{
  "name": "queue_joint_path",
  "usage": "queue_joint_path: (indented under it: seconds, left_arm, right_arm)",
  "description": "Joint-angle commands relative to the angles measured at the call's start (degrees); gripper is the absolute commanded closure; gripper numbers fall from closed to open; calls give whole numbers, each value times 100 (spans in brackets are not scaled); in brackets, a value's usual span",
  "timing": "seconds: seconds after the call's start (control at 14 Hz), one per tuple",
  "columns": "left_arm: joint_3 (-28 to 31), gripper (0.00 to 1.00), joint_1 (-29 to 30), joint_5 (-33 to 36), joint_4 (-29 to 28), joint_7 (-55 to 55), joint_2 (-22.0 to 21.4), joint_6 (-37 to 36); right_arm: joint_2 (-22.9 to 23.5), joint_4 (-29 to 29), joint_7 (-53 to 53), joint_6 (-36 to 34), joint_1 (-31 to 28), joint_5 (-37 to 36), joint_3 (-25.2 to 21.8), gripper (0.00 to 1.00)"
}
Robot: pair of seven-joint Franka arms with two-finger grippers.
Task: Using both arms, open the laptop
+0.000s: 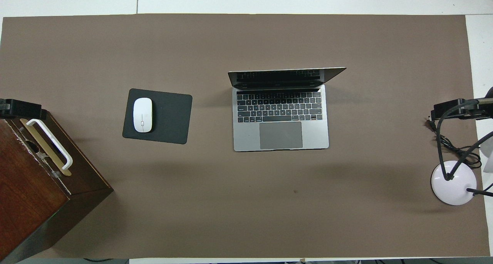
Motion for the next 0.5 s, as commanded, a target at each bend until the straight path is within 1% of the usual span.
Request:
queue_joint_path:
  seconds: [0.0,0.21,0.43]
  left_arm:
    - [-65,0,91,117,316,24,181,-195]
    - [-65,0,99,56,395,16,286,-256]
    - [-65,0,91,56,518,-19,313,-485]
  right_arm:
    - [-153,-196,82,127,-58,111,41,0]
    - [-153,-195,65,127,-58,111,41,0]
    - [-153,-187,73,127,-58,111,41,0]
